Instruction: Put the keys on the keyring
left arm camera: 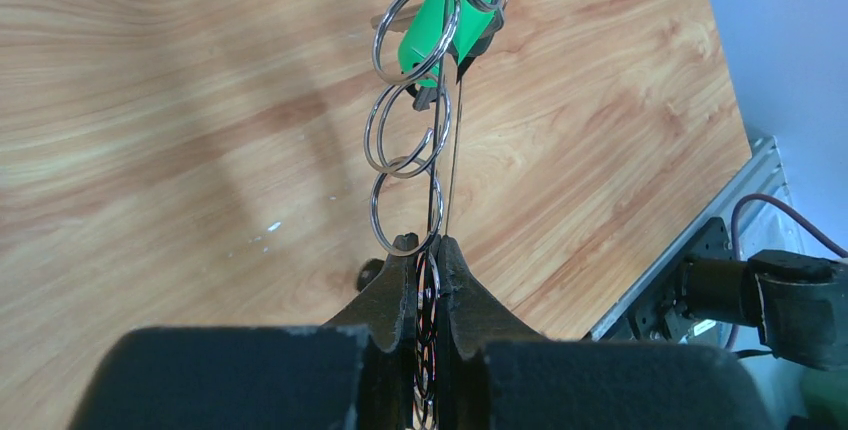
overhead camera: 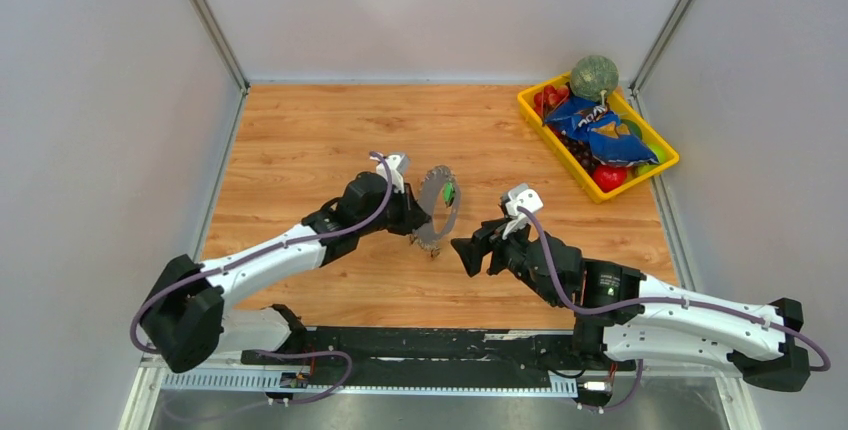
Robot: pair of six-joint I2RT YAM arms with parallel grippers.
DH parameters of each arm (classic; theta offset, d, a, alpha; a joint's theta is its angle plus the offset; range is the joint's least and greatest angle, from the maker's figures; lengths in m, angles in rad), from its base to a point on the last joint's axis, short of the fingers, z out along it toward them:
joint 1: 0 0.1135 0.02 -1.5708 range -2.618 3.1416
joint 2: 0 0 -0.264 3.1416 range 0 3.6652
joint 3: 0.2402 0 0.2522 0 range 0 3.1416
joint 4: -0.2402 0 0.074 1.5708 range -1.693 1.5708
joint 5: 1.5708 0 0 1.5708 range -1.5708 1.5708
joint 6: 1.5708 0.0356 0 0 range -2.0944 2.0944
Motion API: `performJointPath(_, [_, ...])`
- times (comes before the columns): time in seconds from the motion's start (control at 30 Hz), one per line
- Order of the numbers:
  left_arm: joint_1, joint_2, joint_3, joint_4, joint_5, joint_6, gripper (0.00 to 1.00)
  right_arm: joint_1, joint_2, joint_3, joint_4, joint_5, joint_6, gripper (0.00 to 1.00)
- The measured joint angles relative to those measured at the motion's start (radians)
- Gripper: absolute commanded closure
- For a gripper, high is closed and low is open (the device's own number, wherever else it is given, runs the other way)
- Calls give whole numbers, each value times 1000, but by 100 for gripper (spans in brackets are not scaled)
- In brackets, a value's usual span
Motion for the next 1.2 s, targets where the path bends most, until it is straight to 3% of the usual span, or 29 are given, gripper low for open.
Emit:
performJointPath(0.37, [0,334,106,59,94,-48,96,-6,0,-39,-54,-3,67,25])
performJointPath(0.5, [1,422,135,66,114,-55,86,-12,-3,-48,-57,-4,81,24])
performJointPath(0.63, [6,470,176,83,133,-56,67,-18,-2,-56,-57,-5,96,23])
performJointPath(0.83, [6,532,198,80,137,-53,51,-26,-2,-71,-80,-5,112,22])
performJointPath(1.03, [6,532,219,21,95,-14,39,-39,-3,-73,-87,-5,116,20])
performJointPath(1.2, [6,492,244,-42,39,29,35,-59,-3,-73,-89,-10,117,19])
